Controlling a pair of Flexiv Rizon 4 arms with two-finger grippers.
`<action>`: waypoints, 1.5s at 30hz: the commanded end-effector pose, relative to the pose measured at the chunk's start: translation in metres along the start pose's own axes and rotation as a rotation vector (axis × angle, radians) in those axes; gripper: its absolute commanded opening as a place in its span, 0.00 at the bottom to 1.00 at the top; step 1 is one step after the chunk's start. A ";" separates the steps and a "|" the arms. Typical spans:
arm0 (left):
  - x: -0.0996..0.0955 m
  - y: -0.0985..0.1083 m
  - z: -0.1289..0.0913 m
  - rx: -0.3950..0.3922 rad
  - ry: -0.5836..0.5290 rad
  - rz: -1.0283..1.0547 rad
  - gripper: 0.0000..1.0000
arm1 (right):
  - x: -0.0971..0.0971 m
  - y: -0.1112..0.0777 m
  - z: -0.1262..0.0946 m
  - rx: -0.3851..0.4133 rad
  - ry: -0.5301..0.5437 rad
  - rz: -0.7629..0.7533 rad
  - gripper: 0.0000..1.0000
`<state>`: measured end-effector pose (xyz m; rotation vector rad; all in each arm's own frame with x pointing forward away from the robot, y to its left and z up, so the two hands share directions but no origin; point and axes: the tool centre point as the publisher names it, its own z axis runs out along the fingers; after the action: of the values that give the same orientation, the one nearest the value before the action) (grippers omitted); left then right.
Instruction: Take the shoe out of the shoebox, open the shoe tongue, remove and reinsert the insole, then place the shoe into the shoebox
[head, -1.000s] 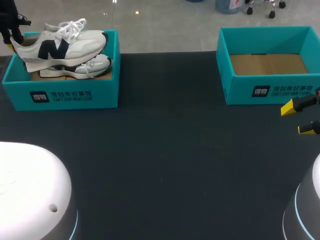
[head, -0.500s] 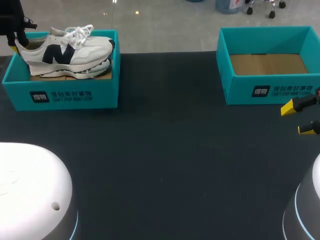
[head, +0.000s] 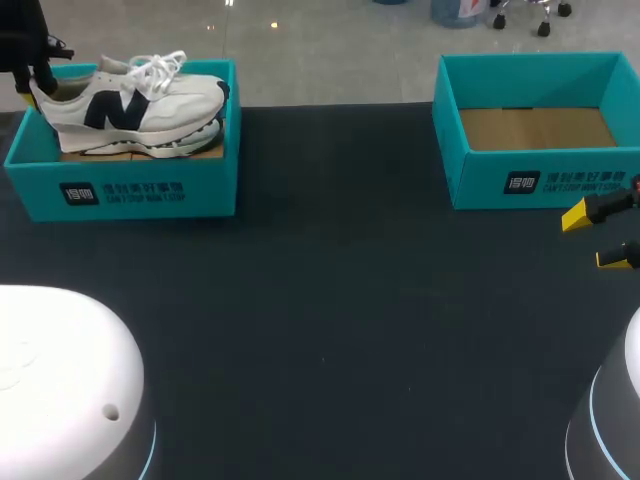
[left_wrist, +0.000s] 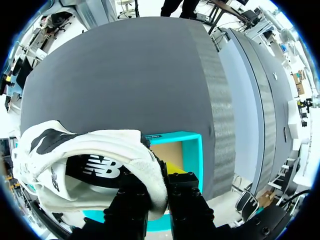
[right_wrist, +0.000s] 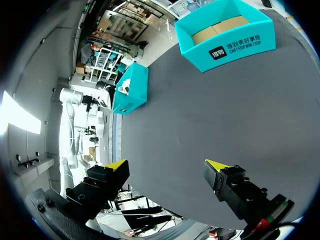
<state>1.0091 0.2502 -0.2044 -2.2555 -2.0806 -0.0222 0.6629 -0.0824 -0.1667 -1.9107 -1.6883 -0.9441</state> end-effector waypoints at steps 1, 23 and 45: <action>-0.029 -0.020 -0.004 0.006 0.098 -0.046 0.00 | 0.000 -0.010 -0.003 -0.046 -0.002 0.002 1.00; -0.099 -0.078 -0.046 -0.041 0.120 -0.149 0.00 | 0.000 -0.010 -0.003 -0.046 -0.002 0.002 1.00; -0.209 -0.139 -0.051 -0.024 0.113 0.016 0.00 | 0.000 -0.010 -0.003 -0.046 -0.002 0.002 1.00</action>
<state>0.8623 0.0599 -0.1584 -2.2207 -2.0313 -0.1340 0.6629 -0.0824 -0.1667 -1.9105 -1.6884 -0.9439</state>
